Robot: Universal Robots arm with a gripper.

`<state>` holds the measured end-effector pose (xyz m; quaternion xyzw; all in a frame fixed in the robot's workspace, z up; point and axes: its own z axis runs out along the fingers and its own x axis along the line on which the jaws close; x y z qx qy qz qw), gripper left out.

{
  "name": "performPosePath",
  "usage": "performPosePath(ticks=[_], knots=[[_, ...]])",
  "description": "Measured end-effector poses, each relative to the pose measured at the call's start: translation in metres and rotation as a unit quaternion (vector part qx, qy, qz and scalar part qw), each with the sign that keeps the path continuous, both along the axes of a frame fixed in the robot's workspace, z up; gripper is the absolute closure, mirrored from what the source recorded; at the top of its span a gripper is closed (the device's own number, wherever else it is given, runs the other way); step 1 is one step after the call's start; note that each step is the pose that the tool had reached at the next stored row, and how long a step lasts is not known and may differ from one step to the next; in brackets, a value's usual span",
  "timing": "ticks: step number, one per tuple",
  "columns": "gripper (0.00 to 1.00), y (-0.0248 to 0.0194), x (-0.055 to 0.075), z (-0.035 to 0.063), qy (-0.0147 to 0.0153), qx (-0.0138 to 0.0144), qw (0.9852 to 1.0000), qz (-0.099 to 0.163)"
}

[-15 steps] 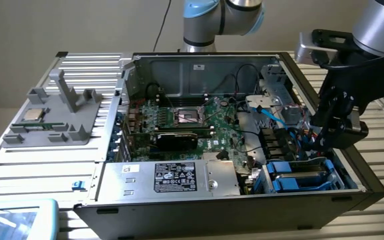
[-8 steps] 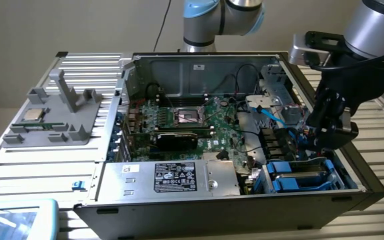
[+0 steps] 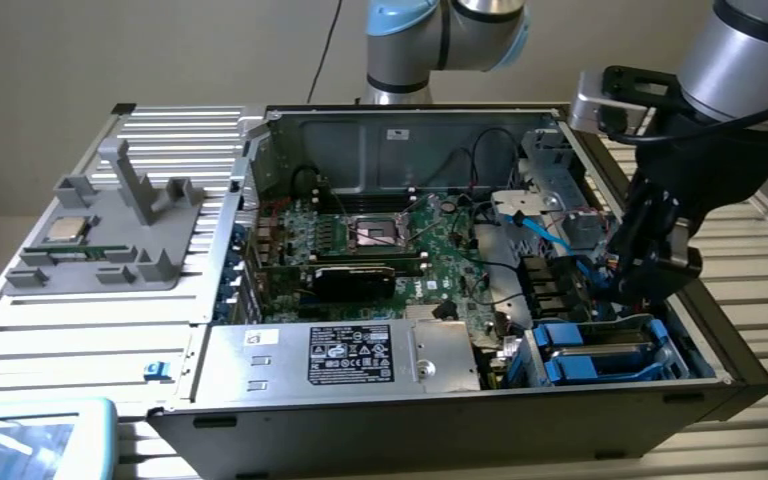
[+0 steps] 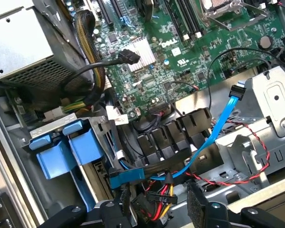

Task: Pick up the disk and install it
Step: 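Insert the first disk wire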

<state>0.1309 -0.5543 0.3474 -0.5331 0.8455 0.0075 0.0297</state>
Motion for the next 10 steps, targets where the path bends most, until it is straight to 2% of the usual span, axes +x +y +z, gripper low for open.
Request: performPosePath(ticks=[5, 10], knots=[[0.40, 0.0000, -0.0014, -0.0018, 0.0000, 0.0001, 0.9998, -0.022], [0.40, 0.0007, -0.0022, -0.0022, 0.0000, 0.0005, 0.9997, -0.026]])
